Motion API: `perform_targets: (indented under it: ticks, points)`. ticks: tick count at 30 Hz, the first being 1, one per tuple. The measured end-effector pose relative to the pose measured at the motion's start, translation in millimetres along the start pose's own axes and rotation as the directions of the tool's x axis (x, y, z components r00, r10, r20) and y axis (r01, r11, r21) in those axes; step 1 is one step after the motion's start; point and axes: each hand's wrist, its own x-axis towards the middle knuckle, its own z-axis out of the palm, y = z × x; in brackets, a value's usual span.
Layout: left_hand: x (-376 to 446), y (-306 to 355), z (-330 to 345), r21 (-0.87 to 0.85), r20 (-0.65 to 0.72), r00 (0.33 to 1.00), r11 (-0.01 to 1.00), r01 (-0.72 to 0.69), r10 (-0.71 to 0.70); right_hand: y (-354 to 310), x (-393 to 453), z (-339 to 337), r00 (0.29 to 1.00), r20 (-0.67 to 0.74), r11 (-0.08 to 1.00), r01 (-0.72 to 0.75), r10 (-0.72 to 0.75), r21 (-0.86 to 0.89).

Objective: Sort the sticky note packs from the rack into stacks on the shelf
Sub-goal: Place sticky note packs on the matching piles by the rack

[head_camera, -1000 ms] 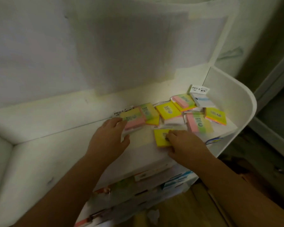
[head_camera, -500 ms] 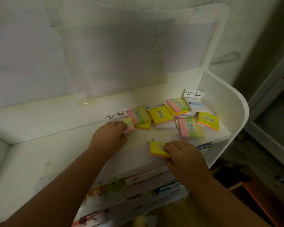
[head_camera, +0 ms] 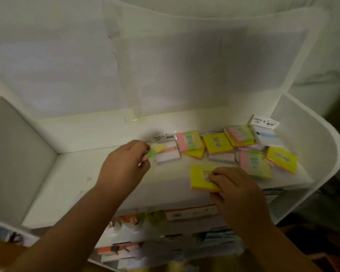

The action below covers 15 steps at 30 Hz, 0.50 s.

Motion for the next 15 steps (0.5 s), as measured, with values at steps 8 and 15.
perform_targets:
  ticks: [8,15]
  points:
    - [-38,-15,-35,0.081,-0.049,0.998,0.996,-0.030,0.034,-27,23,23,0.983,-0.140,0.986,0.134,-0.120,0.095]
    - [-91,-54,-62,0.201,-0.144,0.987,0.979,-0.038,0.068,-69,46,55,0.967,-0.144,0.938,0.243,-0.212,0.246]
